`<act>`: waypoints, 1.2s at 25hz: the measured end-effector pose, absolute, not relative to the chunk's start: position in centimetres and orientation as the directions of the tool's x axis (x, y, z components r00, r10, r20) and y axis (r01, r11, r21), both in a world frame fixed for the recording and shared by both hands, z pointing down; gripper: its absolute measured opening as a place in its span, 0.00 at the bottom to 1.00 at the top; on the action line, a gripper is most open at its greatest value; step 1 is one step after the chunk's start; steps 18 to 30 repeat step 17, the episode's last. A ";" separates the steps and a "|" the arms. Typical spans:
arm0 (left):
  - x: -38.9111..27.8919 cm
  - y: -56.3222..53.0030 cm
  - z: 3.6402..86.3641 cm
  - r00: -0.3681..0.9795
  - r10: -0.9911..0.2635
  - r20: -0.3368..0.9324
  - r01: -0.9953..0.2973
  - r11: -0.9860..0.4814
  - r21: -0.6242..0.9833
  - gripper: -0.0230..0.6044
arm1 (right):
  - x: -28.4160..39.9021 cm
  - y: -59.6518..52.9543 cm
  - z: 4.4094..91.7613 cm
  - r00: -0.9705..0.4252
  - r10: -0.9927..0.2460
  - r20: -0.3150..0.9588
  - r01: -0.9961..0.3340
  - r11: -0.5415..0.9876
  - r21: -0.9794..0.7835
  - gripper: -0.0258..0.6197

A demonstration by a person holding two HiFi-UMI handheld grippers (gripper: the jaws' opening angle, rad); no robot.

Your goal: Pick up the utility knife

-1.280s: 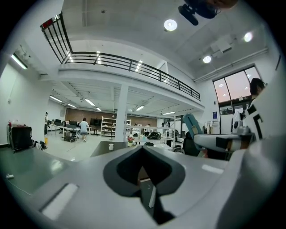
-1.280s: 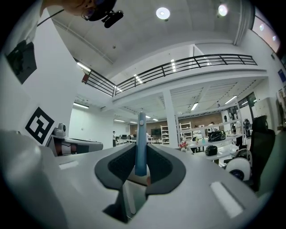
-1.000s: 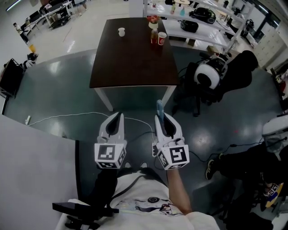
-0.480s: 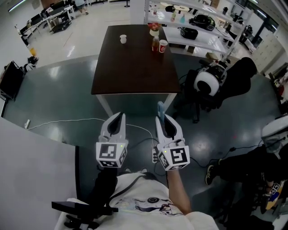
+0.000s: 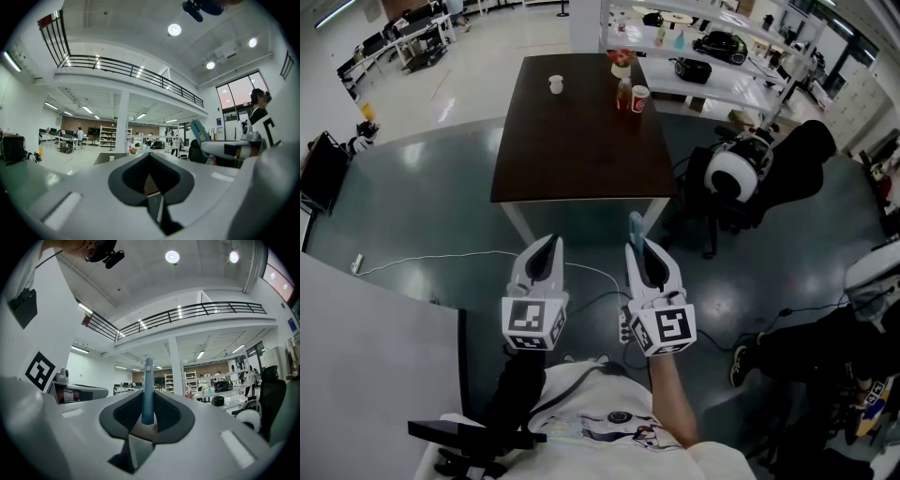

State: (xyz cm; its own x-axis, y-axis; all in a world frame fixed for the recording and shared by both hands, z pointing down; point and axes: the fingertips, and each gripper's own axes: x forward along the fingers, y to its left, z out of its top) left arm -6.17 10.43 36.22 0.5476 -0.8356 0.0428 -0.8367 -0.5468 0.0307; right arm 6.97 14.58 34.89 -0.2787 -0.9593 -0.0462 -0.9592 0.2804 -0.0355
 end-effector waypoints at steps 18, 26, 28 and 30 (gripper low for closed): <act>-6.4 10.4 35.6 0.552 -0.834 0.027 -0.834 -0.551 0.031 0.03 | 6.5 14.6 34.7 -0.284 -0.958 -0.046 -0.958 0.285 -0.019 0.15; -6.4 10.4 35.6 0.552 -0.834 0.027 -0.834 -0.551 0.031 0.03 | 6.5 14.6 34.7 -0.284 -0.958 -0.046 -0.958 0.285 -0.019 0.15; -6.4 10.4 35.6 0.552 -0.834 0.027 -0.834 -0.551 0.031 0.03 | 6.5 14.6 34.7 -0.284 -0.958 -0.046 -0.958 0.285 -0.019 0.15; -6.4 10.4 35.6 0.552 -0.834 0.027 -0.834 -0.551 0.031 0.03 | 6.5 14.6 34.7 -0.284 -0.958 -0.046 -0.958 0.285 -0.019 0.15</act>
